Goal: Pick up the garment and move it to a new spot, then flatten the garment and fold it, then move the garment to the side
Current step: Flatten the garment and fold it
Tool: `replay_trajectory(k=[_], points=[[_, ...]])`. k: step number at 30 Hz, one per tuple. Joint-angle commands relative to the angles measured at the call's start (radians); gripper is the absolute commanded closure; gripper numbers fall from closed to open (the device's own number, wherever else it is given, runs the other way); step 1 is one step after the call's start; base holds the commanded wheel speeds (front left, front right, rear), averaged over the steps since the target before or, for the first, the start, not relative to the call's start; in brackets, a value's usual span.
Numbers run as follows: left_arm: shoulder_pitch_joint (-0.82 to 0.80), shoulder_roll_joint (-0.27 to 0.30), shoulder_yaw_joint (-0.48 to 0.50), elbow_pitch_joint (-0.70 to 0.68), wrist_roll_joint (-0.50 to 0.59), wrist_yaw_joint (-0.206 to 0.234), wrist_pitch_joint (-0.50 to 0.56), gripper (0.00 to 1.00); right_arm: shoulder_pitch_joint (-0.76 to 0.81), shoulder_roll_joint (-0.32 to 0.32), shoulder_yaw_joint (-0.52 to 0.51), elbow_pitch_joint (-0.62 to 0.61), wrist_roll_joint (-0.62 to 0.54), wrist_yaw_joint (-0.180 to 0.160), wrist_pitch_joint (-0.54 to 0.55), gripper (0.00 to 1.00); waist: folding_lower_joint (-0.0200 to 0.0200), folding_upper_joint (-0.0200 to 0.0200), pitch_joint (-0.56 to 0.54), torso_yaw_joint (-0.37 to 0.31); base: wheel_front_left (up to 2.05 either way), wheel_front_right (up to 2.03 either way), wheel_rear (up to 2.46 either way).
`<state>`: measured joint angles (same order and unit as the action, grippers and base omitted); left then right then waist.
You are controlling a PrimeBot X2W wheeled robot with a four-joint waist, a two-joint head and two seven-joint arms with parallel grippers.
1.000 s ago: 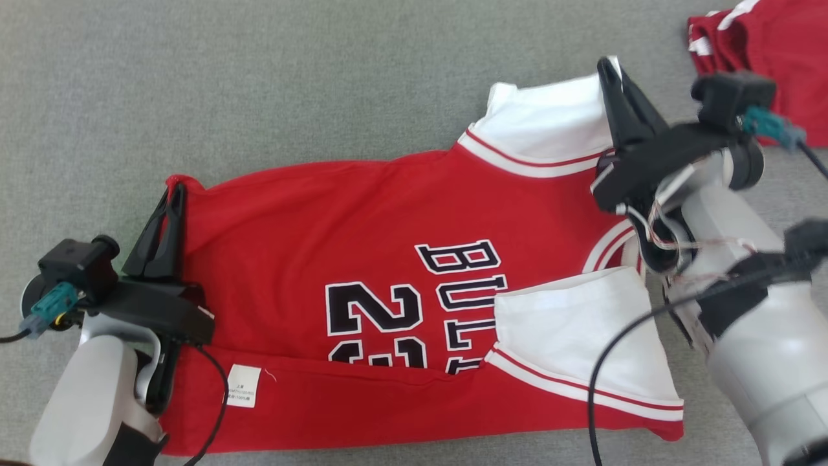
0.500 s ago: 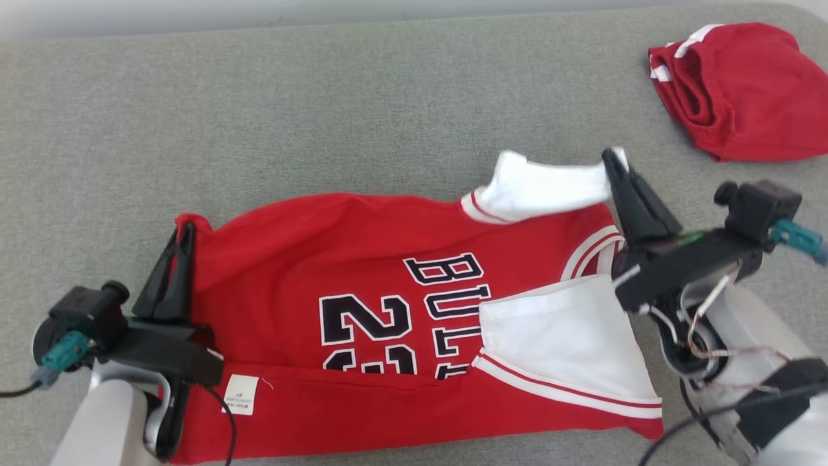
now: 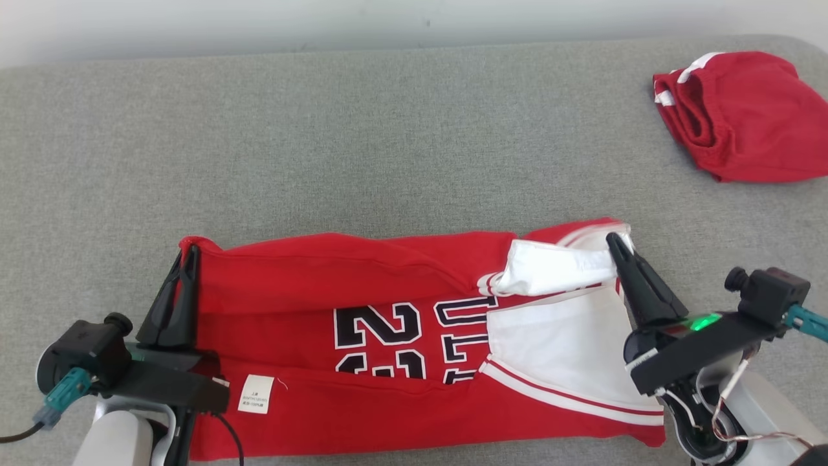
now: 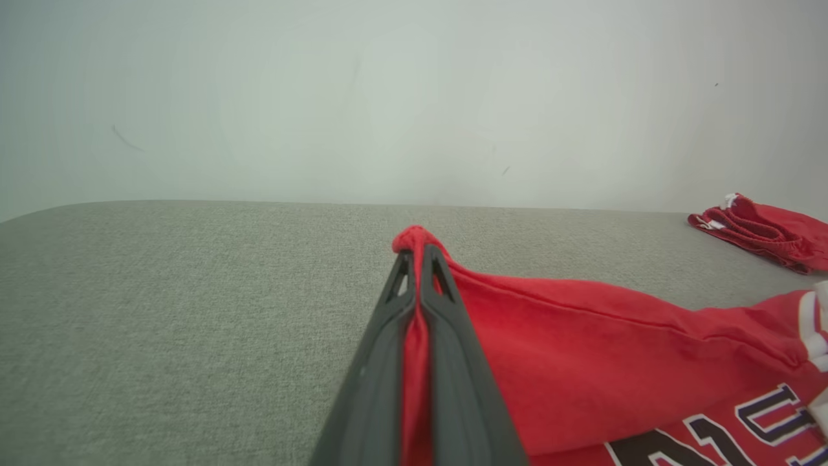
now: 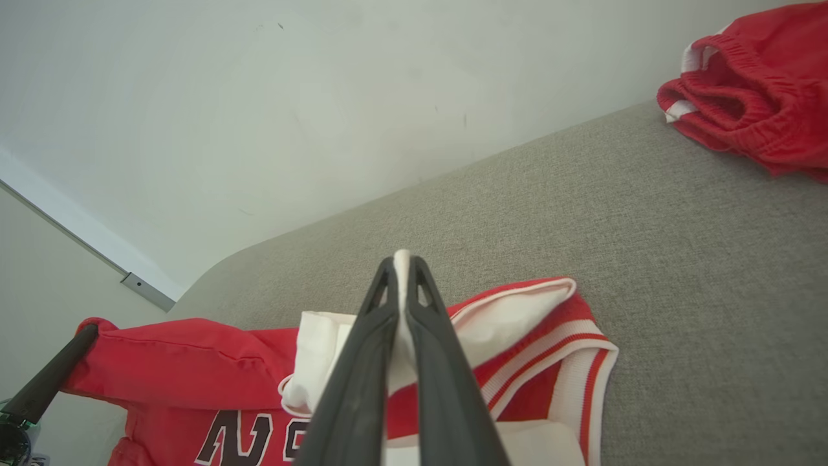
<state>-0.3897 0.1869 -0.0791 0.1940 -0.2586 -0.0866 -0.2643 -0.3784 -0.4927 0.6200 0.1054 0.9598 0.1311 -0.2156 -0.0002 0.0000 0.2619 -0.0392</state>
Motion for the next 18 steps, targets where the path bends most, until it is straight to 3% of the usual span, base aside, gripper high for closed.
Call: replay_trajectory(k=[1,18], points=[[0.023,-0.001,0.002,-0.006,0.011,-0.009,0.0,1.0,0.021,-0.006,-0.008,-0.009,0.011,-0.001,-0.003,1.0,0.0002,0.0,-0.008,-0.002,0.0,0.0,0.0],[0.155,-0.062,0.052,-0.074,0.035,-0.033,0.0,1.0,0.109,-0.032,0.006,-0.041,0.028,-0.001,0.018,1.0,0.0002,0.0,-0.041,0.008,0.0,0.0,0.0]])
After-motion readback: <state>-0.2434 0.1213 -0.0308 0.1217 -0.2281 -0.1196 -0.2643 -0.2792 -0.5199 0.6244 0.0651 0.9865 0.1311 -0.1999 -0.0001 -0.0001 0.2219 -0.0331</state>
